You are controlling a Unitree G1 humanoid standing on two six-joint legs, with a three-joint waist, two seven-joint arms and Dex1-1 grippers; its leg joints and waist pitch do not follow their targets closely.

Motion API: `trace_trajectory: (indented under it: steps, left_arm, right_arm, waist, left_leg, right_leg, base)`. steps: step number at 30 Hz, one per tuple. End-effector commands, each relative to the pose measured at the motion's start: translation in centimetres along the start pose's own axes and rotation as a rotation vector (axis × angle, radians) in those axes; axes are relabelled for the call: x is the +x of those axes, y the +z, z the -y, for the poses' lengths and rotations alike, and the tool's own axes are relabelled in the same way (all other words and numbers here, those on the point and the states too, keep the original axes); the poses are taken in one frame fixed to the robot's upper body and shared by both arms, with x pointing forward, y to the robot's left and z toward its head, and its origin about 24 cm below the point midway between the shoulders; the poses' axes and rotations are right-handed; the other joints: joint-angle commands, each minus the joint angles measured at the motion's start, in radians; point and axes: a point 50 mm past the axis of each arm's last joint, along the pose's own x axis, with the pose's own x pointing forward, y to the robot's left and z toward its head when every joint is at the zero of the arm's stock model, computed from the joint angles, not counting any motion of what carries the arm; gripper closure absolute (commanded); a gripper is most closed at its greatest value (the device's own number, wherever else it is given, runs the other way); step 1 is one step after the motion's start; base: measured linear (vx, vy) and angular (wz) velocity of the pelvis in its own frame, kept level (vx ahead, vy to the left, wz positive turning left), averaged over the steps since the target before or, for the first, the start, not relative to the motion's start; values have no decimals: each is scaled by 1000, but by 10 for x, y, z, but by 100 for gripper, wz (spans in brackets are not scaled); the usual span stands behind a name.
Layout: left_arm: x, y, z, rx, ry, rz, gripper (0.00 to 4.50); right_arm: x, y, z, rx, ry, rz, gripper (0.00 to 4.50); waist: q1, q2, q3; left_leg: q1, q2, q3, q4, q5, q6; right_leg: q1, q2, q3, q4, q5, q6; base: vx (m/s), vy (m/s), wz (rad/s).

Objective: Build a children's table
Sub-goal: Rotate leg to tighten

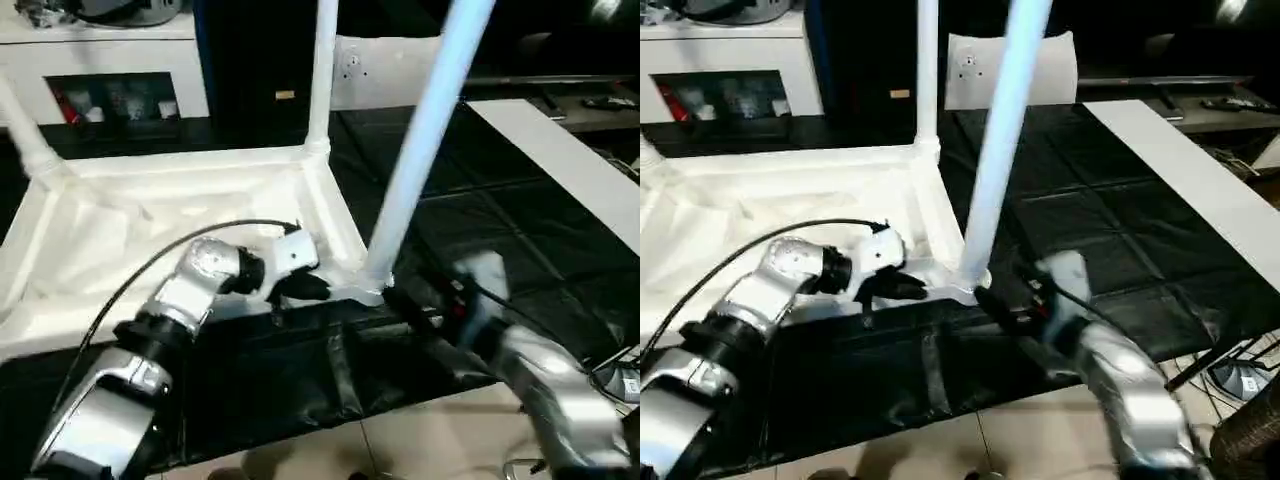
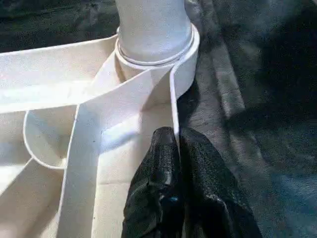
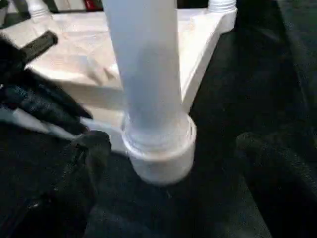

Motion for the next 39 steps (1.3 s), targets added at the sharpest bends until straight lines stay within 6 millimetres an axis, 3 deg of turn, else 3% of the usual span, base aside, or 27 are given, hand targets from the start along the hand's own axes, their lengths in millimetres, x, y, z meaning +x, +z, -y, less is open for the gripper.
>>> trace_trajectory:
  steps: [1, 5, 8, 9, 14, 17, 19, 23, 24, 25, 26, 27, 28, 30, 31, 32, 33, 34, 35, 36, 37, 38, 39]
  left_arm:
    - [0, 19, -4, 80, -29, 38, 450]
    - [0, 18, -3, 87, -65, 49, 450]
    - [1, 17, -3, 98, -83, 65, 450]
    - [2, 17, -2, 101, -87, 73, 450]
    - [3, 20, -6, 58, -27, 119, 450]
    - [-1, 27, -7, 7, -22, 209, 392]
    - [-3, 29, -6, -8, -31, 241, 381]
    - [-7, 31, -4, -30, -34, 291, 347]
    - [-14, 28, -2, -72, 32, 335, 335]
    - [-14, 28, -2, -72, 32, 335, 322]
    - [-20, 22, 2, -119, 124, 338, 322]
    - [-23, 19, 4, -144, 158, 337, 322]
    - [-27, 15, 9, -185, 220, 350, 322]
    - [-33, 10, 16, -233, 290, 367, 322]
    - [-37, 8, 24, -264, 341, 388, 322]
    - [-38, 7, 27, -273, 360, 394, 322]
    - [-40, 6, 33, -290, 397, 405, 322]
    - [-43, 5, 39, -310, 436, 414, 322]
    - [-43, 5, 39, -310, 436, 414, 322]
    - [-45, 5, 47, -328, 508, 418, 322]
    - [-44, 3, 53, -361, 555, 407, 322]
    - [-43, 0, 57, -397, 603, 391, 322]
    - [-44, -6, 62, -469, 697, 361, 322]
  right_arm:
    - [-8, 6, 2, -14, 16, 25, 7]
    - [-22, 5, 3, -26, 41, 11, 7]
    - [-29, 6, 2, -29, 70, 8, 7]
    - [-30, 7, 0, -29, 94, 10, 7]
    - [-25, 10, -9, -25, 135, 22, 7]
    - [-19, 12, -16, -13, 162, 35, 0]
    - [-16, 13, -19, -4, 172, 43, 0]
    - [-11, 14, -25, 11, 191, 57, 0]
    - [-4, 15, -40, 42, 224, 53, 0]
    - [-4, 15, -40, 42, 224, 53, 0]
    - [3, 14, -53, 52, 250, 42, 0]
    - [5, 15, -58, 54, 257, 40, 0]
    - [10, 16, -64, 56, 262, 51, 0]
    - [14, 19, -70, 59, 266, 66, 0]
    - [18, 18, -74, 47, 274, 64, 0]
    - [19, 18, -75, 45, 276, 62, 0]
    - [21, 17, -76, 41, 278, 59, 0]
    - [23, 17, -78, 38, 280, 55, 0]
    - [23, 17, -78, 38, 280, 55, 0]
    - [26, 15, -79, 21, 283, 50, 0]
    - [28, 15, -80, 16, 284, 47, 0]
    - [30, 14, -80, 12, 286, 45, 0]
    - [34, 14, -81, 7, 290, 40, 0]
  waist:
    - [-2, 11, -67]
    - [-4, 14, -67]
    - [-2, 14, -69]
    - [0, 9, -68]
    - [0, 9, -65]
    - [0, 9, -66]
    - [-1, 9, -65]
    - [-7, 6, -65]
    - [-7, 10, -66]
    - [-10, 9, -67]
    - [-15, 9, -66]
    - [-24, 16, -66]
    - [-27, 21, -64]
    - [-35, 21, -63]
    - [-35, 21, -60]
    - [-38, 24, -56]
    - [-30, 35, -55]
    - [-36, 26, -51]
    - [-35, 28, -51]
    - [-35, 31, -48]
    - [-44, 49, -39]
    - [-55, 51, -41]
    - [-58, 52, -26]
  left_leg:
    - [3, 13, 11, -72, -215, 45]
    - [-2, 13, 8, -73, -203, 53]
    - [2, 14, 10, -70, -200, 59]
    - [-2, 15, 9, -72, -199, 63]
    - [1, 14, 9, -71, -212, 59]
    - [0, 15, 9, -71, -212, 54]
    - [-1, 19, 6, -75, -221, 49]
    - [-4, 16, 7, -74, -215, 51]
    - [-5, 17, 6, -75, -208, 46]
    - [-9, 19, 4, -76, -196, 44]
    - [-8, 15, 7, -75, -202, 47]
    - [-11, 24, 2, -80, -203, 34]
    - [-3, 16, 7, -76, -228, 39]
    - [-9, 24, 5, -81, -226, 31]
    - [-1, 20, 7, -78, -261, 31]
    - [-2, 22, 6, -81, -281, 28]
    - [-45, 15, -34, -98, -296, 73]
    - [-42, 10, -39, -92, -307, 90]
    - [-40, 4, -44, -83, -313, 97]
    - [-57, 3, -65, -84, -313, 94]
    - [-70, 13, -91, -102, -391, 57]
    - [-66, 43, -138, -121, -526, 23]
    - [-75, 42, -155, -140, -627, 13]
  right_leg:
    - [59, -67, 52, -87, -414, -76]
    - [61, -65, 50, -83, -389, -90]
    - [58, -63, 50, -82, -358, -106]
    - [63, -64, 51, -79, -350, -109]
    - [59, -66, 48, -87, -418, -91]
    - [58, -68, 48, -85, -416, -96]
    - [59, -70, 48, -83, -402, -114]
    - [62, -67, 49, -80, -391, -106]
    - [64, -68, 50, -75, -384, -107]
    - [68, -69, 51, -71, -364, -115]
    - [64, -65, 49, -77, -380, -109]
    - [67, -67, 51, -68, -348, -124]
    - [58, -61, 48, -79, -389, -111]
    - [61, -64, 50, -74, -371, -123]
    - [52, -60, 47, -83, -422, -109]
    - [51, -60, 47, -87, -449, -103]
    - [87, -79, 7, -70, -453, -106]
    - [77, -82, 0, -80, -468, -98]
    - [77, -88, -5, -83, -486, -101]
    - [90, -97, -29, -81, -487, -114]
    - [100, -77, -50, -75, -487, -86]
    - [101, -62, -48, -40, -413, -89]
    - [100, -56, -25, -10, -343, -110]
  base:
    - [0, 0, 0]
    - [0, 0, 0]
    - [0, 0, 0]
    - [0, 0, 0]
    - [0, 0, 0]
    - [0, 0, 0]
    - [0, 0, 0]
    - [0, 0, 0]
    - [0, 0, 0]
    - [0, 0, 0]
    - [0, 0, 0]
    - [0, 0, 0]
    - [0, 0, 0]
    - [0, 0, 0]
    - [0, 0, 0]
    - [0, 0, 0]
    - [0, 0, 0]
    - [-12, -1, 36]
    - [-12, -1, 36]
    - [-8, -17, 45]
    - [-7, -31, 48]
    - [-7, -31, 48]
    - [-7, -53, 60]
